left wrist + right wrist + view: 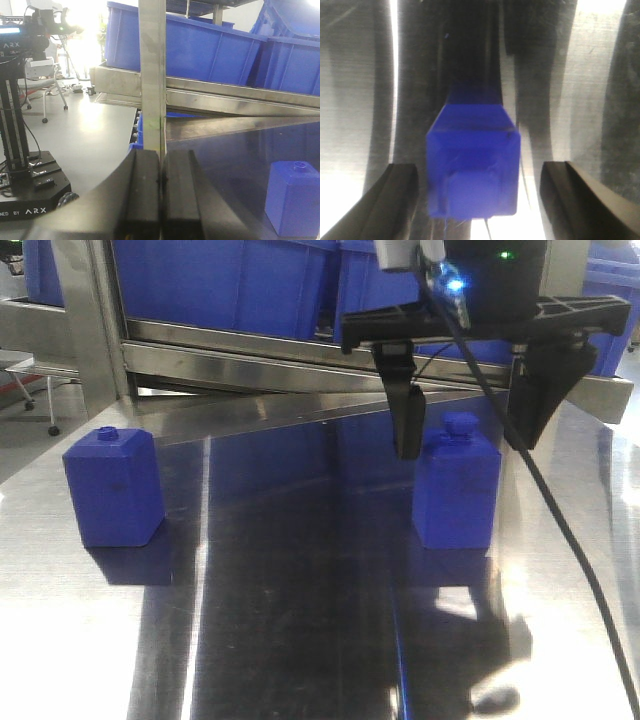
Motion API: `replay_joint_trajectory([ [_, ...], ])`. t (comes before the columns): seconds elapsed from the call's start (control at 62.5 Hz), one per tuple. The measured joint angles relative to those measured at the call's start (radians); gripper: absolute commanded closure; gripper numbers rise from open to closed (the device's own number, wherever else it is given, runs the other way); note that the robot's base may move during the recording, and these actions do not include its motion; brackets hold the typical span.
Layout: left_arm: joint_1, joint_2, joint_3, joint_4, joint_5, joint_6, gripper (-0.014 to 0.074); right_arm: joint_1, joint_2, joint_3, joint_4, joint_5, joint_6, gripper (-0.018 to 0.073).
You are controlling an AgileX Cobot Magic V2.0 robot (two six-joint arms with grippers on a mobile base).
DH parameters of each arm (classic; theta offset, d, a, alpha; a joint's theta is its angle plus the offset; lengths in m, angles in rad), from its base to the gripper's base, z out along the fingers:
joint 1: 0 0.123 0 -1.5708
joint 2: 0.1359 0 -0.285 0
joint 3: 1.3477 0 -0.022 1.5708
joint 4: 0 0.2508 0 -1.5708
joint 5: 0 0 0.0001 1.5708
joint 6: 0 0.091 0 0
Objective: Pick and sort blue part to right shelf
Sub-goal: 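Lower the right gripper onto the blue part nearer the right arm and grasp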
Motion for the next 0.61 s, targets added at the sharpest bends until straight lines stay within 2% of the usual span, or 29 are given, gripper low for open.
replay_joint_trajectory([
  [0.608, 0.000, 0.000, 0.000, 0.000, 0.000, 0.000, 0.0472, -0.016, 0.097, 0.000, 0.027, -0.048, -0.020, -0.0017],
])
